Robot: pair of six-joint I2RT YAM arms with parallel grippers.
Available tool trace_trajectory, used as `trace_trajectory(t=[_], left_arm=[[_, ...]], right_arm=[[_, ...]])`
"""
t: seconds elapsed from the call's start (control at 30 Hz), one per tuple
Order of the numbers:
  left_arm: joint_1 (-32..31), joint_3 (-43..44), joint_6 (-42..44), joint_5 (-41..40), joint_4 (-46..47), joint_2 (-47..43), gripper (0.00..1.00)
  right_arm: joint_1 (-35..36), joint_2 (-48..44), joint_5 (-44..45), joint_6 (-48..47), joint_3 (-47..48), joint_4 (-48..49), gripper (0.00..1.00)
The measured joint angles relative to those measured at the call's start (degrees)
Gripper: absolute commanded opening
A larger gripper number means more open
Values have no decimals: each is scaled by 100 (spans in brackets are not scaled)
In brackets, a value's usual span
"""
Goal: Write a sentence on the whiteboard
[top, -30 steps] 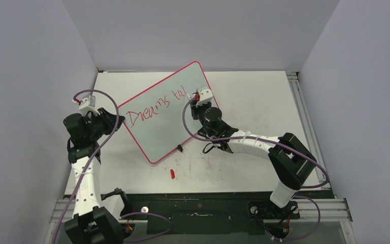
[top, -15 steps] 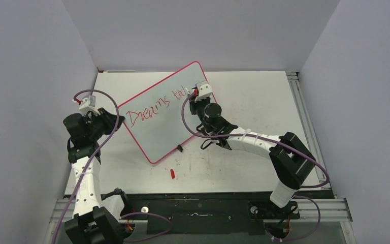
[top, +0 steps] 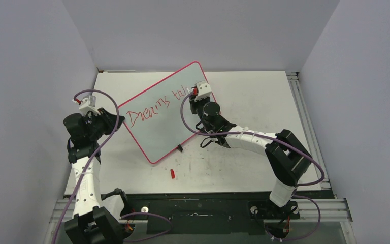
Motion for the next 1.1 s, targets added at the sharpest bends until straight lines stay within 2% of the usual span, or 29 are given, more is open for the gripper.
trace_trajectory(t=[1.1], left_arm=[[0,0,39,0,0,0,14]], right_arm=[[133,4,-17,7,-129,33,5]])
